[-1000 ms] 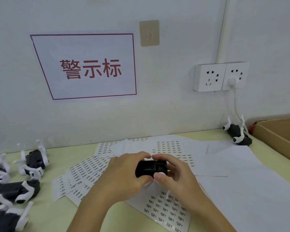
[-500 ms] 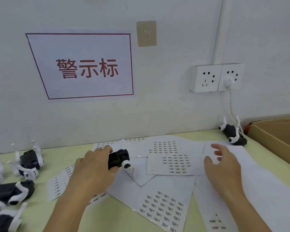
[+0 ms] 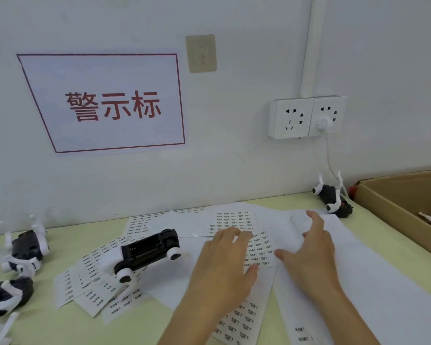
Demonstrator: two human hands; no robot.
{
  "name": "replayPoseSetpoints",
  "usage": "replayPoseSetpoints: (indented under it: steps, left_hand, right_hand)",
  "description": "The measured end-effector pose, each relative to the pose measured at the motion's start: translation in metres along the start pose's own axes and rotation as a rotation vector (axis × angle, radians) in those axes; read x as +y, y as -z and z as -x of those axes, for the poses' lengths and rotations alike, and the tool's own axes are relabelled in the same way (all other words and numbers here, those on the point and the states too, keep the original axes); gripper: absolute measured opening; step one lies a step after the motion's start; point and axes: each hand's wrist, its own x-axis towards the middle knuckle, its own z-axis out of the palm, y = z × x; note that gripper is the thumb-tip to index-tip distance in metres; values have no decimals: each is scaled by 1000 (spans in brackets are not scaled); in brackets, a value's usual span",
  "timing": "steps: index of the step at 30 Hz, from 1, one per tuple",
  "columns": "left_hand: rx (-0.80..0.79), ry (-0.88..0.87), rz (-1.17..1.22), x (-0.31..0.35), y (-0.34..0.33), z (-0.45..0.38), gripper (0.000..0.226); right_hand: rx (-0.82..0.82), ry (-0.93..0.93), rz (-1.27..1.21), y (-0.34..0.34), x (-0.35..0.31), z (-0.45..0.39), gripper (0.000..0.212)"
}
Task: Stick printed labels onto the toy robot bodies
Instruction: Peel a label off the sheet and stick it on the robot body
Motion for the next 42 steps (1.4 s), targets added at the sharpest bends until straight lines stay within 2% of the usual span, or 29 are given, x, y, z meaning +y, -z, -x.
replayPoseSetpoints:
  steps: [3, 6, 12, 16, 18, 20, 22, 24, 26, 30, 35, 37, 39, 42]
  left_hand:
    - [10, 45, 75, 9, -26, -13, 60]
    - [82, 48, 101, 13, -41, -19, 56]
    - [312, -28, 100, 8, -40, -19, 36]
    - [426, 40, 156, 5, -36, -18, 23]
    - [479, 93, 198, 3, -35, -18, 19]
    - [524, 111, 227, 2, -34, -18, 20]
    - [557, 87, 233, 2, -33, -18, 25]
    - [579, 45, 212, 2, -34, -18, 27]
    - [594, -1, 189, 2, -36, -18, 28]
    - [611, -63, 170, 1, -39, -18, 30]
    - [583, -76, 174, 0, -41, -18, 32]
    - [573, -83, 197, -1, -42, -19, 32]
    - [546, -103, 221, -2, -42, -19, 33]
    - [439, -120, 304, -1, -41, -15, 29]
  right_hand:
    - [55, 61, -243, 1, -1, 0, 99]
    - [49, 19, -473, -1, -2, -1, 98]
    - [-53, -52, -732, -9, -7, 0, 88]
    - [-185, -168, -1174, -13, -16, 5, 71]
    - [-279, -204, -1268, -15, -20, 10, 65]
    - [-349, -228, -1261, -17, -21, 13, 68]
    - [-416, -209, -1151, -18, -22, 16, 63]
    - [-459, -141, -1017, -21, -21, 18, 40]
    - [-408, -94, -949, -25, -19, 18, 20]
    - [-316, -91, -917, -23, -17, 15, 26]
    - [-322, -159, -996, -19, -17, 14, 36]
    - [-338, -179, -1028, -19, -18, 14, 28]
    - [-314, -203, -1046, -18, -17, 13, 12]
    - [-226, -209, -1038, -19, -13, 11, 9]
